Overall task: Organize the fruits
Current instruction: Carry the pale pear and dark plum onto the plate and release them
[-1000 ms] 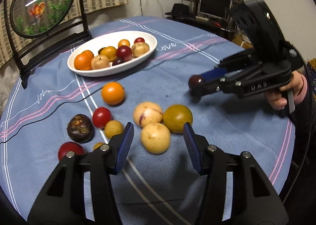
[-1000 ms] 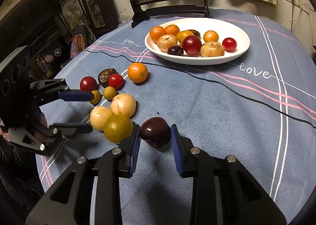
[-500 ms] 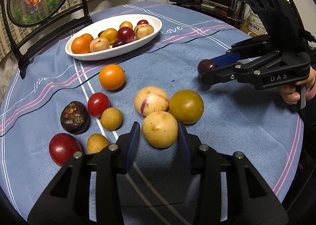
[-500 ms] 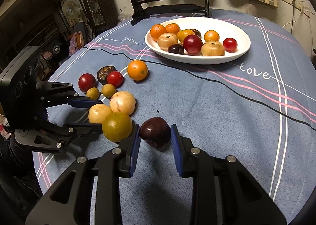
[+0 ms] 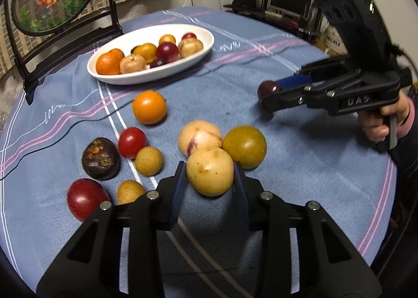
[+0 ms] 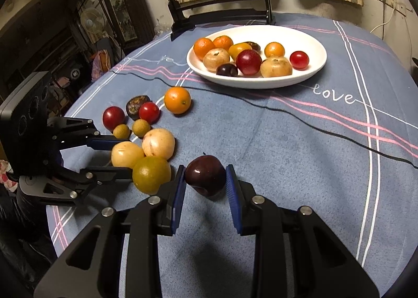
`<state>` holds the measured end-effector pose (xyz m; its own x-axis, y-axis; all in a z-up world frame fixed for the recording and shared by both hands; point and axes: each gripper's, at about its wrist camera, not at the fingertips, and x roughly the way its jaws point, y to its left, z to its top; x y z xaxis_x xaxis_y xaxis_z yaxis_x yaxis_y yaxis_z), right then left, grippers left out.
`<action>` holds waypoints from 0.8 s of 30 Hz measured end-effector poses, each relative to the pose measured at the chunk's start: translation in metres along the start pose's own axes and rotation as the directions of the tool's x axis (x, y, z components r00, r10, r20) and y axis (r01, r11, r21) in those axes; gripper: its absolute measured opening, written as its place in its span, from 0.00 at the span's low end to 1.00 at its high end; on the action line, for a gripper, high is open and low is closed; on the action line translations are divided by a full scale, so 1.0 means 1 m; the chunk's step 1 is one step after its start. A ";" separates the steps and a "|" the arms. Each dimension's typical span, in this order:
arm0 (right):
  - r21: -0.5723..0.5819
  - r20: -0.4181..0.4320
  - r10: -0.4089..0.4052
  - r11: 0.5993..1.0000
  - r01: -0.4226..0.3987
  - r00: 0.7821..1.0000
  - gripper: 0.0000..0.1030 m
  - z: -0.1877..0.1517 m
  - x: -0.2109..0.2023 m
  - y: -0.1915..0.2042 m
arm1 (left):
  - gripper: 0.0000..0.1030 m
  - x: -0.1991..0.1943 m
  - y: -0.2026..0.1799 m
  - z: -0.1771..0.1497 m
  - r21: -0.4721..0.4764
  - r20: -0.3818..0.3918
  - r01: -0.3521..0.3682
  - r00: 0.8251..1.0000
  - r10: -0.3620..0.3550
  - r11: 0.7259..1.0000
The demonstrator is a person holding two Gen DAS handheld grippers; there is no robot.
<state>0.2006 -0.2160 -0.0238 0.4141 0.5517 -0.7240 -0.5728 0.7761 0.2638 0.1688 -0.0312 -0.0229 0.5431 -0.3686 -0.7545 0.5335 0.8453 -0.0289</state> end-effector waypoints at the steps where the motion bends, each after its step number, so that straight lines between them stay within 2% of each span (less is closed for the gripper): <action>1: 0.003 0.010 0.003 1.000 -0.003 1.000 0.30 0.000 -0.001 0.000 | 0.36 -0.003 0.002 0.001 -0.009 0.014 0.001 1.000 0.000 1.000; 3: 0.009 0.051 0.009 1.000 -0.010 0.999 0.30 0.003 -0.007 0.000 | 0.36 -0.010 0.005 0.003 -0.030 0.047 0.005 0.999 -0.003 1.000; 5: 0.029 0.116 0.046 0.998 -0.050 0.992 0.30 0.008 -0.015 0.000 | 0.36 -0.014 0.009 0.005 -0.053 0.069 0.019 0.997 -0.015 0.998; 9: 0.066 0.243 0.074 0.993 -0.093 0.967 0.30 0.019 -0.028 -0.001 | 0.36 -0.021 0.015 0.009 -0.088 0.113 0.021 0.994 -0.011 0.996; 12: 0.100 0.304 0.066 0.990 -0.101 0.951 0.30 0.024 -0.031 -0.003 | 0.36 -0.026 0.021 0.011 -0.129 0.145 0.030 0.989 -0.011 0.991; 17: 0.185 0.338 -0.002 0.981 -0.065 0.941 0.30 0.052 -0.018 -0.019 | 0.36 -0.024 0.041 0.041 -0.222 0.156 0.007 0.987 0.029 0.975; 21: 0.250 0.355 -0.091 0.968 0.000 0.930 0.30 0.083 -0.003 -0.037 | 0.36 -0.021 0.056 0.077 -0.248 0.170 -0.023 0.983 0.067 0.969; 24: 0.299 0.358 -0.141 0.954 0.030 0.923 0.30 0.107 0.013 -0.055 | 0.36 -0.007 0.073 0.116 -0.272 0.163 -0.065 0.980 0.112 0.960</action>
<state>0.3132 -0.2193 0.0207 0.7161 0.5092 -0.4774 -0.3226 0.8480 0.4205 0.2787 -0.0118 0.0566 0.6977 -0.3292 -0.6363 0.3007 0.9407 -0.1571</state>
